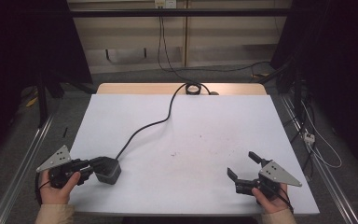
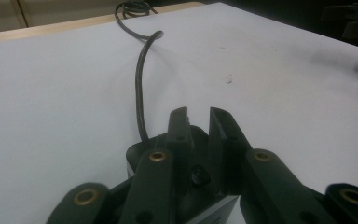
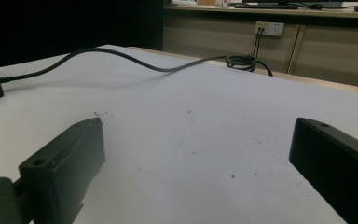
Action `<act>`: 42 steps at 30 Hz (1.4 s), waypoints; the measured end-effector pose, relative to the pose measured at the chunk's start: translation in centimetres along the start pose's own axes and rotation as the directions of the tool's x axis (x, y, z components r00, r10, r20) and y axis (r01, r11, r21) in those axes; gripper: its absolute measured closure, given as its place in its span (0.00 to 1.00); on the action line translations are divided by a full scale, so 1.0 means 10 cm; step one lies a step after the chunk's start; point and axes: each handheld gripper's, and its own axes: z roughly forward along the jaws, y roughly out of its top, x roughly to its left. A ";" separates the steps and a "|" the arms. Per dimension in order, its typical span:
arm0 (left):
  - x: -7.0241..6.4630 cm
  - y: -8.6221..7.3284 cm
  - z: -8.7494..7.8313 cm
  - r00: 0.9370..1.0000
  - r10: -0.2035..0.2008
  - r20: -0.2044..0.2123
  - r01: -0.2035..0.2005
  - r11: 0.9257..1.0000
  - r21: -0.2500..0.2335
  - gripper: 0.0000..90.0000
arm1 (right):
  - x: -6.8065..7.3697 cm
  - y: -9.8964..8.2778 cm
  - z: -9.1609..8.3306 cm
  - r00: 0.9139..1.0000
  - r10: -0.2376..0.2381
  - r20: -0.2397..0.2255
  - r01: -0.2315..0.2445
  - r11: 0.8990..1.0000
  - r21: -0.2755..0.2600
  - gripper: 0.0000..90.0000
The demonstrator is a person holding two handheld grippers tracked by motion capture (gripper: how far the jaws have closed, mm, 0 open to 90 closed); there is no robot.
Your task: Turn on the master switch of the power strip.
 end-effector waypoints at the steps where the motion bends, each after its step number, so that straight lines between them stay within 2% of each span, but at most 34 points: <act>1: 0.00 0.00 0.00 1.000 0.000 0.001 0.000 1.000 0.000 0.88 | 0.00 0.00 0.00 1.000 0.000 0.000 0.000 1.000 0.000 0.03; 9: 0.00 0.00 0.00 1.000 0.002 0.020 -0.002 1.000 0.016 0.93 | 0.00 0.00 0.00 1.000 -0.002 0.000 0.002 1.000 -0.001 0.03; 15: -0.01 0.00 0.00 0.999 0.009 0.035 -0.010 0.999 0.030 1.00 | 0.01 0.00 0.00 1.000 -0.002 0.000 0.002 1.000 -0.001 0.03; 19: -0.02 0.01 -0.01 0.999 0.002 0.041 -0.003 1.000 0.021 1.00 | 0.01 0.00 0.00 1.000 -0.003 0.000 0.003 1.000 -0.002 0.03; 28: -0.02 0.00 0.00 0.999 -0.005 0.033 0.003 0.999 0.042 1.00 | 0.01 0.00 0.00 1.000 -0.005 -0.003 0.005 1.000 -0.002 0.03; 29: -0.01 0.00 0.00 0.999 0.005 0.032 -0.006 0.999 0.046 1.00 | 0.01 0.00 0.00 1.000 -0.005 -0.002 0.005 1.000 -0.002 0.03; 34: -0.02 -0.01 0.01 1.000 -0.008 0.030 0.007 0.999 0.054 1.00 | 0.01 0.00 0.00 1.000 -0.006 -0.003 0.006 1.000 -0.001 0.03; 35: -0.01 -0.01 0.01 1.000 0.008 0.028 -0.010 0.998 0.066 1.00 | 0.01 0.00 0.00 1.000 -0.006 -0.002 0.006 1.000 -0.002 0.03; 39: -0.01 -0.02 0.02 1.000 -0.004 0.024 0.002 0.997 0.071 1.00 | 0.01 0.01 0.00 1.000 -0.005 -0.003 0.005 1.000 -0.003 0.03; 42: 0.00 -0.03 0.01 1.000 0.002 0.019 -0.003 0.997 0.076 1.00 | 0.01 0.01 0.00 1.000 -0.004 -0.002 0.004 1.000 -0.003 0.03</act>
